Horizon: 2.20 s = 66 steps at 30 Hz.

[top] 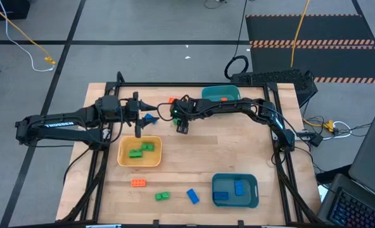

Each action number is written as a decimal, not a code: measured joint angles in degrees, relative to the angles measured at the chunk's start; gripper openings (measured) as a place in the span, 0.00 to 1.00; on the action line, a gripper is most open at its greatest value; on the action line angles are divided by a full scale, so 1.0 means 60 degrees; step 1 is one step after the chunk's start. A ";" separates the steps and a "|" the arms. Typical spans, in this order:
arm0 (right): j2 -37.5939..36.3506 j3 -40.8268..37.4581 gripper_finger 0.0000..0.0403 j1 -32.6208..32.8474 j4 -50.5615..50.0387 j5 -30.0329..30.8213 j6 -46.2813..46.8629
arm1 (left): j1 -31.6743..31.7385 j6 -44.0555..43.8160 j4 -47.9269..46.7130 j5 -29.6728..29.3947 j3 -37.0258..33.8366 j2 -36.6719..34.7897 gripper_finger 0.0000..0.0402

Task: Sort & place blocks by color
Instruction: Put the green game piece into the yellow bin

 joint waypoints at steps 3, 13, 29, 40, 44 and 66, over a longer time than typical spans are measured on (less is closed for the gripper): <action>0.0000 0.0000 0.55 0.0000 0.0017 0.0000 0.0000 | 0.0000 -0.0054 -0.0002 0.0003 0.0000 0.0000 0.51; 0.0033 -0.0188 0.55 0.0000 0.0387 0.0000 -0.0015 | 0.0000 -0.0101 -0.0152 0.0000 0.0000 0.0000 0.51; 0.0036 -0.1170 0.37 0.0000 0.1628 0.0087 -0.0289 | -0.0003 0.0005 -0.0182 0.0004 0.0018 0.0000 0.51; 0.0060 -0.1253 0.02 0.0078 0.1410 0.0000 -0.0503 | -0.0003 0.0005 -0.0366 0.0004 0.0018 0.0000 0.51; 0.0039 -0.1257 0.05 0.0131 0.1337 -0.0001 -0.0336 | 0.0000 -0.0003 -0.0416 0.0004 0.0018 0.0000 0.51; -0.0251 -0.1762 0.71 0.0761 0.4995 0.0423 0.1432 | -0.0007 -0.0159 -0.0509 -0.0007 0.0004 -0.0573 0.51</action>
